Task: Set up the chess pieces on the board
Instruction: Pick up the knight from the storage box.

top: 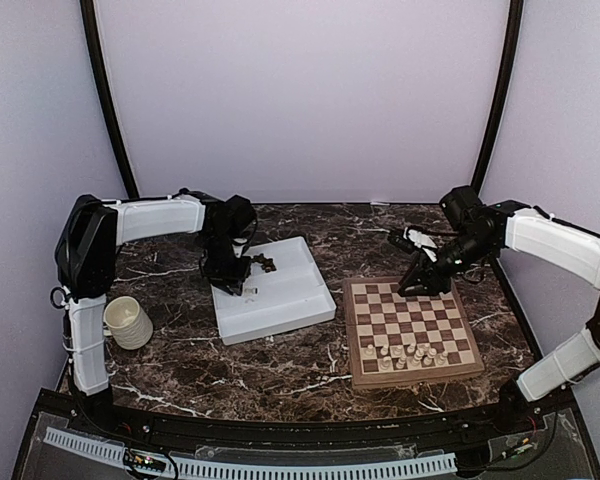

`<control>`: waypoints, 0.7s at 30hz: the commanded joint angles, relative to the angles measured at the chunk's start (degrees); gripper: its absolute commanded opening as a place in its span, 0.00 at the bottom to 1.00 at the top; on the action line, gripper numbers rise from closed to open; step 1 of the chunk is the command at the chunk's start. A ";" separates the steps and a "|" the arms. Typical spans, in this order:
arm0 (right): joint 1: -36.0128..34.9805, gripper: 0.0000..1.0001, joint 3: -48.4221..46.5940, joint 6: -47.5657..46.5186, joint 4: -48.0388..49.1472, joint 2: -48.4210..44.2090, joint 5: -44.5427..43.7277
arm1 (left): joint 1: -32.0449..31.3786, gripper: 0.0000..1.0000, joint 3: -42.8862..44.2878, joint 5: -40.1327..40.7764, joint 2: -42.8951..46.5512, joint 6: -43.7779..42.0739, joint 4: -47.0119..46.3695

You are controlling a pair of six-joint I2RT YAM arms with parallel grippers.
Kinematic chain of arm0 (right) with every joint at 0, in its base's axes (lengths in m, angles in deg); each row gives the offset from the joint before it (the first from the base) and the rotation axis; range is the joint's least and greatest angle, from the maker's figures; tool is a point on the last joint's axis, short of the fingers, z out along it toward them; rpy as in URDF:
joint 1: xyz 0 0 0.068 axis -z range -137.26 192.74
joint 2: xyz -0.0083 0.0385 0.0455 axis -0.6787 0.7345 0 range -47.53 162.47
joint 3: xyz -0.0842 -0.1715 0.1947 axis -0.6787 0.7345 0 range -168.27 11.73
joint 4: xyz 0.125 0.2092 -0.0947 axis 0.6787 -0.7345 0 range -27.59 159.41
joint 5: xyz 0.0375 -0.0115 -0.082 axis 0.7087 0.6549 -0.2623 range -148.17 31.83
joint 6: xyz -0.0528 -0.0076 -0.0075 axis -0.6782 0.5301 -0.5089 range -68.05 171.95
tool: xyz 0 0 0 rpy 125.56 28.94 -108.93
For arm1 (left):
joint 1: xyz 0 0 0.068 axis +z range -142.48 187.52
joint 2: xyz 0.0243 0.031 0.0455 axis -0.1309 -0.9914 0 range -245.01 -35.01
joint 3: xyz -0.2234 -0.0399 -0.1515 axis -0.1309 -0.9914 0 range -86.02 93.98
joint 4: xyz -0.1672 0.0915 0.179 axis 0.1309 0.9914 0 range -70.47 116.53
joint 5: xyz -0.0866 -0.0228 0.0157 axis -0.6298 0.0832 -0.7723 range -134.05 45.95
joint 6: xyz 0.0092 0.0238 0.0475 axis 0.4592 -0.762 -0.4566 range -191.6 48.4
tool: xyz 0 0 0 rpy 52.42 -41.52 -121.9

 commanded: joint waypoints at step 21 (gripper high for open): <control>-4.06 0.36 -15.48 1.41 4.24 9.21 13.76 | -0.11 0.13 -7.44 -38.90 15.45 -11.19 -22.80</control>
